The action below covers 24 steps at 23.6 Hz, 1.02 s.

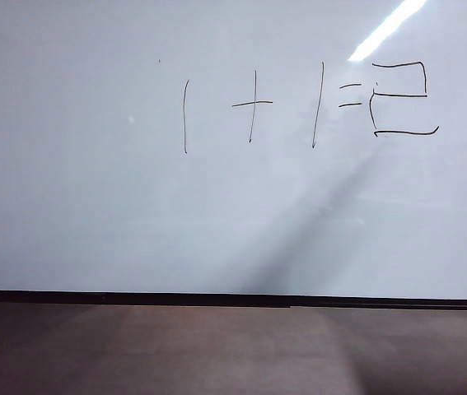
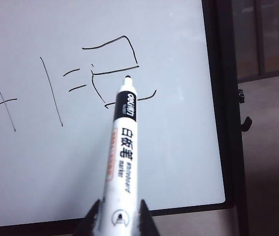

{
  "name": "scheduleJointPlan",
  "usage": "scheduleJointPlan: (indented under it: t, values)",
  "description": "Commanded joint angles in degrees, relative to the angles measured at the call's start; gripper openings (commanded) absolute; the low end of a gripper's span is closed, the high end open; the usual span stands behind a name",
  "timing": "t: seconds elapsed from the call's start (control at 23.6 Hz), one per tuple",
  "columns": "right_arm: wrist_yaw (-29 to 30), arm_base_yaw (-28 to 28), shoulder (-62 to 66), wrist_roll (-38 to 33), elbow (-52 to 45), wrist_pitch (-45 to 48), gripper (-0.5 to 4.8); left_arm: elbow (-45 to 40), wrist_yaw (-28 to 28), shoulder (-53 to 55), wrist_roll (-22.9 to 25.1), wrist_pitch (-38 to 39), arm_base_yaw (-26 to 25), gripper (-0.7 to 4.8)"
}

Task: Reach to the right to find the marker pen, pick it up, and write the answer to the math problem on the whiteboard.

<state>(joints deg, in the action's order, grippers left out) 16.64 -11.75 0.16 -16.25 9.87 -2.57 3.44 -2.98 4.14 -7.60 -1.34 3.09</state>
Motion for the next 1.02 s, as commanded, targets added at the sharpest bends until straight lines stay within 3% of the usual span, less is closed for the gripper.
scheduleJointPlan:
  t: [0.04, 0.34, 1.02]
  values:
    - [0.0, 0.09, -0.04, -0.02, 0.28, 0.66, -0.06, -1.55, -1.36, -2.03, 0.22, -1.53, -0.15, -0.05]
    - [0.02, 0.09, -0.04, -0.02, 0.28, 0.66, -0.06, -2.95, 1.22, -3.91, 4.35, -0.04, 0.04, -0.04]
    - [0.0, 0.09, -0.04, -0.02, 0.28, 0.66, -0.06, -2.95, 1.9, -3.91, 8.22, -0.04, 0.07, -0.04]
